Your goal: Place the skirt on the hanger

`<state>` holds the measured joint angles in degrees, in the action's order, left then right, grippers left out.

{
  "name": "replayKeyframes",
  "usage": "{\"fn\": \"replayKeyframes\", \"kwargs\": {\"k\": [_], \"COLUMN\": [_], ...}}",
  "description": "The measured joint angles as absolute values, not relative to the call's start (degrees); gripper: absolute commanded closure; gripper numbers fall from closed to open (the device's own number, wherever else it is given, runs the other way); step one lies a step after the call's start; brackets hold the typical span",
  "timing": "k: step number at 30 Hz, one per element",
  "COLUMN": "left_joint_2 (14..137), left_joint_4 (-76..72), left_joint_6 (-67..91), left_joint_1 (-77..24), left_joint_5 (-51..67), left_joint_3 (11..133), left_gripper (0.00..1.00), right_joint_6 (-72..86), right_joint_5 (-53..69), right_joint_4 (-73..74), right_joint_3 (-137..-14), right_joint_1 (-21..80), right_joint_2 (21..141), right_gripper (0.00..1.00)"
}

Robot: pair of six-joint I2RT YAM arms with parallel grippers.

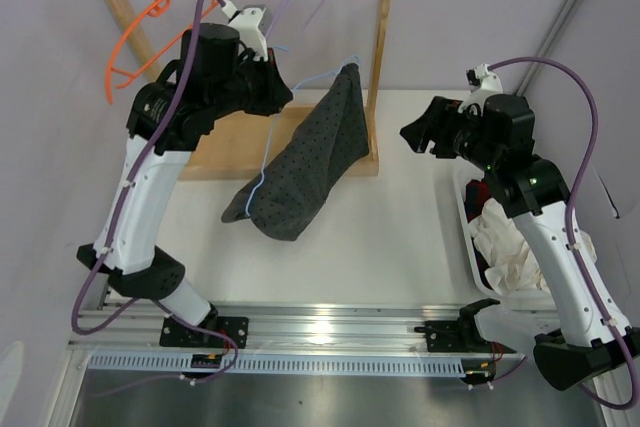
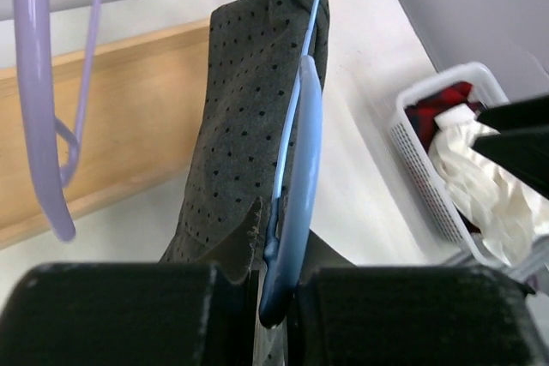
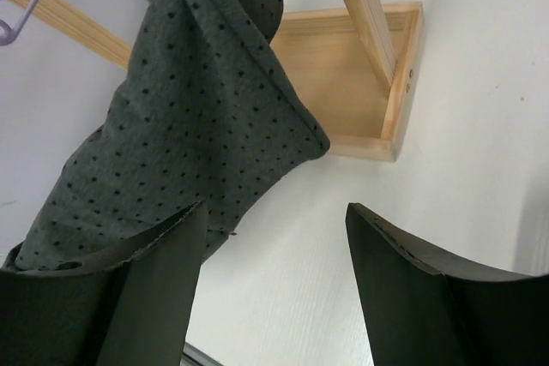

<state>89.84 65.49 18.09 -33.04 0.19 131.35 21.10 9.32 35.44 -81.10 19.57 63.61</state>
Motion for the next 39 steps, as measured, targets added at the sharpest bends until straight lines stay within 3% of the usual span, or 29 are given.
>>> {"fn": "replayKeyframes", "kwargs": {"k": [8, 24, 39], "left_joint_2": [98.06, 104.53, 106.96], "left_joint_4": [63.51, 41.36, 37.23], "left_joint_6": [19.25, 14.44, 13.45], "left_joint_1": [-33.63, -36.25, -36.25], "left_joint_5": [-5.56, -13.91, -15.4], "left_joint_3": [137.21, 138.15, 138.17], "left_gripper": [1.0, 1.0, 1.0], "right_joint_6": [21.12, 21.26, 20.49], "right_joint_5": [9.39, 11.33, 4.73], "right_joint_4": [36.53, 34.41, 14.92], "right_joint_3": [-84.29, -85.21, -88.29], "right_joint_1": [19.53, 20.91, 42.68], "right_joint_2": [64.97, 65.82, 81.82], "right_gripper": [0.31, 0.32, 0.33]}}
